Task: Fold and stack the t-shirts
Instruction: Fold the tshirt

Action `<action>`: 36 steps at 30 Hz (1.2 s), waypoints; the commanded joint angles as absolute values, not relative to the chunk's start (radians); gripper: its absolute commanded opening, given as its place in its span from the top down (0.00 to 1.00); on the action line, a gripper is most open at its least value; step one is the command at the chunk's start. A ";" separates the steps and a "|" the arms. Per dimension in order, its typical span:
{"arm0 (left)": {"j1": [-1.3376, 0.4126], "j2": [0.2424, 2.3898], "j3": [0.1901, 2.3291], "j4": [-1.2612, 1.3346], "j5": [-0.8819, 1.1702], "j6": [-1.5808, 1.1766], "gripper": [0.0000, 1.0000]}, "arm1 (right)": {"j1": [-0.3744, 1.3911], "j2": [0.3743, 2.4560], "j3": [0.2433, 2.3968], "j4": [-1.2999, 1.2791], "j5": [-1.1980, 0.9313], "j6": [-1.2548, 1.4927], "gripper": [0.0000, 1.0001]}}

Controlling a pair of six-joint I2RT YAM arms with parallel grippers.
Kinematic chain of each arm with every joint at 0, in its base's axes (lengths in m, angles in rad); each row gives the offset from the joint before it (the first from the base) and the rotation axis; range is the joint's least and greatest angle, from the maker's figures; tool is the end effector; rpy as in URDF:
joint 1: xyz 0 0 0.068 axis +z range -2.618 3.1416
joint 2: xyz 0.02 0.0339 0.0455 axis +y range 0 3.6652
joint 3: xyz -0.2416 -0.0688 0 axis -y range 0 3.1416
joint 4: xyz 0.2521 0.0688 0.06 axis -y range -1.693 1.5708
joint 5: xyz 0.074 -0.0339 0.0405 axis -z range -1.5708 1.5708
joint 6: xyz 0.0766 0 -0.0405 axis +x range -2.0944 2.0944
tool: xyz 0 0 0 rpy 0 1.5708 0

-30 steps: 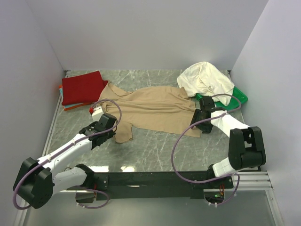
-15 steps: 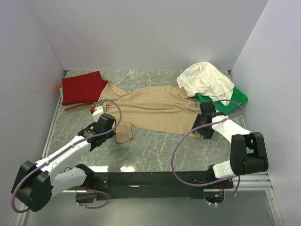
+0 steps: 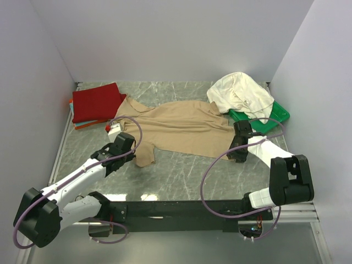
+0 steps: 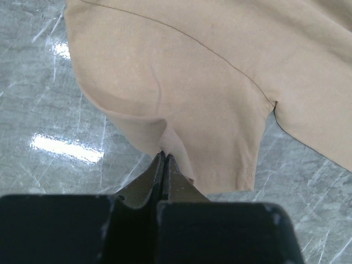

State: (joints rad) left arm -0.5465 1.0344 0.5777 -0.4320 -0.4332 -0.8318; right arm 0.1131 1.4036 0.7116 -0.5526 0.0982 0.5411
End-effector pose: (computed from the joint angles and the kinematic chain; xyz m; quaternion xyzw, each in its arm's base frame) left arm 0.2215 -0.0971 0.1524 -0.2020 0.9008 -0.0514 0.3809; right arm 0.2595 0.0219 0.0948 0.2171 0.9614 0.0062 0.1691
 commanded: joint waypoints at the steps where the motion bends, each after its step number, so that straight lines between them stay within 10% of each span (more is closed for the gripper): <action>1: -0.541 1.019 0.578 -0.417 -0.428 -0.822 0.99 | 0.104 1.402 0.712 -0.540 0.124 0.545 0.57; 10: -0.541 1.019 0.594 -0.429 -0.443 -0.824 0.99 | 0.104 1.425 0.738 -0.538 0.106 0.528 1.00; 36: -0.552 0.637 0.791 -0.807 -0.420 -0.962 1.00 | 0.285 1.097 0.862 -0.870 0.138 0.578 1.00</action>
State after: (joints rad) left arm -0.5472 0.6922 0.7208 -0.7330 -0.4160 -0.9279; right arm 0.2729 1.1534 0.8196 -0.8116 0.1131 0.5602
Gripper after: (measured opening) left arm 0.013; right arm 0.009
